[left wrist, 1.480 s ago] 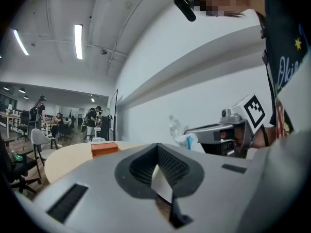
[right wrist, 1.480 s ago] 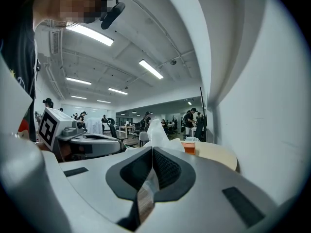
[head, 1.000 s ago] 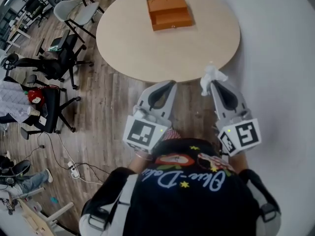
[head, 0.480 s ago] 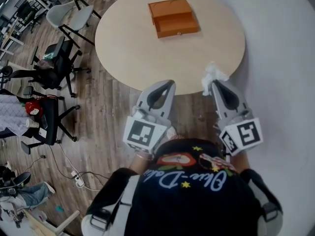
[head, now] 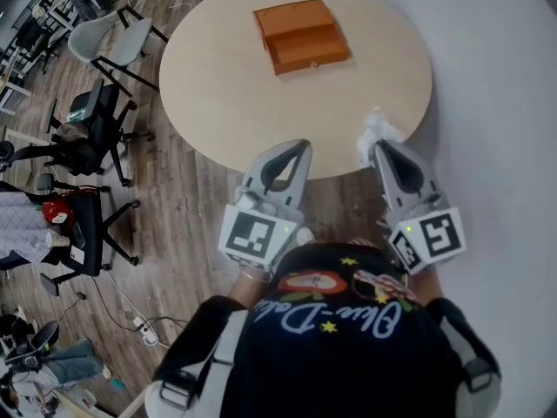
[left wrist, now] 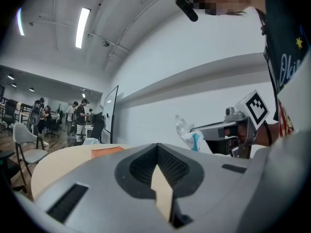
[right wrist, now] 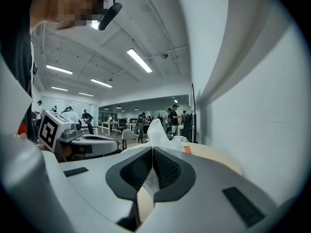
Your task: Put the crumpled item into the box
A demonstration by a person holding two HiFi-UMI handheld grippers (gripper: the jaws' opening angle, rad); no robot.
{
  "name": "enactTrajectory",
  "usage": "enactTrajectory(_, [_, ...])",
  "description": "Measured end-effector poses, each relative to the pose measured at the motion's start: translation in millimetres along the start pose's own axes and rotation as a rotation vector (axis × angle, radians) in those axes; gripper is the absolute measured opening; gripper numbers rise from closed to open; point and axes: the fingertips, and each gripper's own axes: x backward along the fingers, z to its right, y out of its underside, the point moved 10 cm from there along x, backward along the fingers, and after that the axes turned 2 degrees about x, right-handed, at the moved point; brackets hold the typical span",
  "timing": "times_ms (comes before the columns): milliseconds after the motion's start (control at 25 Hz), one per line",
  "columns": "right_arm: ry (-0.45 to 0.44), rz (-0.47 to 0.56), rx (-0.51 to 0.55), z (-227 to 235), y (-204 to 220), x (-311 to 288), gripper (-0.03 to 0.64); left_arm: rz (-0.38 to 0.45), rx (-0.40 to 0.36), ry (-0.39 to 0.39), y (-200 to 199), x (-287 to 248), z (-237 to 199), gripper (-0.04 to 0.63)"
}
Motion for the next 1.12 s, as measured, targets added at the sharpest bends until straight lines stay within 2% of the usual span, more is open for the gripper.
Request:
enactTrajectory(360, [-0.001,0.004,-0.052,6,6,-15,0.003,-0.002,-0.007,0.003,-4,-7,-8,-0.008])
enactTrajectory(560, [-0.023,-0.012,-0.054,14,5,-29,0.003,-0.024,0.001,-0.052,-1,-3,-18,-0.008])
enactTrajectory(800, [-0.076,0.018,-0.051,21,0,-58,0.003,-0.027,-0.007,-0.136,-7,4,-35,-0.008])
enactTrajectory(1120, [-0.137,0.046,-0.054,52,-6,-108,0.003,-0.03,-0.038,-0.198,-16,-29,-61,-0.008])
